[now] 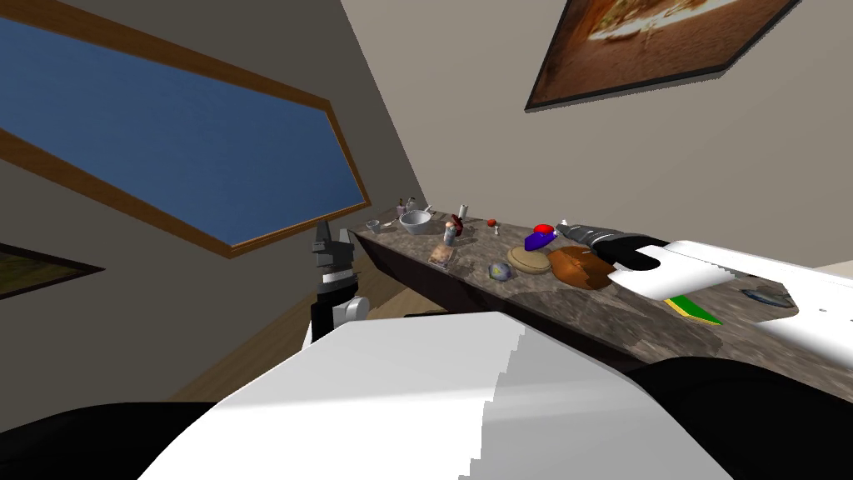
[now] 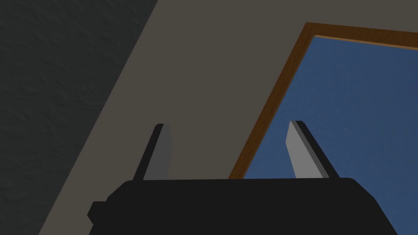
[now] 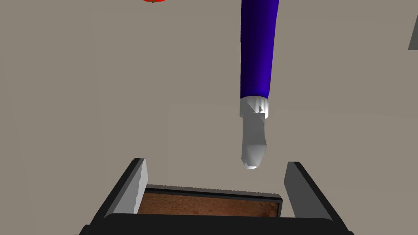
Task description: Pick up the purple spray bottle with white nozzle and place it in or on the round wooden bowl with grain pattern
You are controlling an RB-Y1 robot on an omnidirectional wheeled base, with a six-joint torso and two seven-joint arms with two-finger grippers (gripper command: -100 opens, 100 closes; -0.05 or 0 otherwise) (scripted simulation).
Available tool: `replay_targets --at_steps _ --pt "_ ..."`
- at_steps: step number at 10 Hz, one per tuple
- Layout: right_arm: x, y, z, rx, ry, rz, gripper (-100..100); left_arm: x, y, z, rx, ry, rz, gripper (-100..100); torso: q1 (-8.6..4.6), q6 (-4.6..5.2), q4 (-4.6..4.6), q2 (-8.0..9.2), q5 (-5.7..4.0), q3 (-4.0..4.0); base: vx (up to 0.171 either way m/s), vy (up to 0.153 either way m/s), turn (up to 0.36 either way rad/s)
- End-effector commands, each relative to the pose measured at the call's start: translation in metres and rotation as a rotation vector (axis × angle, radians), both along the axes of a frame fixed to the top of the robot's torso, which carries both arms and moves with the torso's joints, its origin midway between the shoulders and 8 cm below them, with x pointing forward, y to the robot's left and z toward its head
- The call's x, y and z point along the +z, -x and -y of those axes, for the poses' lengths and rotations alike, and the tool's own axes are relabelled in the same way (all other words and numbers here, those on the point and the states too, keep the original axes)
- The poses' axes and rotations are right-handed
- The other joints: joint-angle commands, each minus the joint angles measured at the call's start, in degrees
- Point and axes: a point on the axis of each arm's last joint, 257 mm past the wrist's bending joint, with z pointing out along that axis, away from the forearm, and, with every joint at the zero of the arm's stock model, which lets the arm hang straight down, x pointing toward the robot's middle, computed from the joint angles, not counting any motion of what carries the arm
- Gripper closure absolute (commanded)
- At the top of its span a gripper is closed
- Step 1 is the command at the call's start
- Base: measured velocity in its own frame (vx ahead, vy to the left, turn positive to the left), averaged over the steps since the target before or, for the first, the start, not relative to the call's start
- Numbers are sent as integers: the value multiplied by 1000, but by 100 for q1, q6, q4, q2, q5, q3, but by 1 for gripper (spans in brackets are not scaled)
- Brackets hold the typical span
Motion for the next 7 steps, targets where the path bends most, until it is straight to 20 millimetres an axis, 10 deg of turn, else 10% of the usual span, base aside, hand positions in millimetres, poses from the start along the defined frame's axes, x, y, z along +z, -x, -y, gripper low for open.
replay_targets --at_steps 1,2,7 --pt "0 0 0 0 0 0 -100 0 0 0 0 0 0 0 0 0 0 0 0 0 4 -8 -9" --pt "1 0 0 -1 0 0 0 0 0 0 0 0 0 0 2 0 0 2 -1 1 0 0 0" --pt "1 0 0 -1 0 0 0 0 0 0 0 0 0 0 5 0 1 4 0 2 0 0 0"
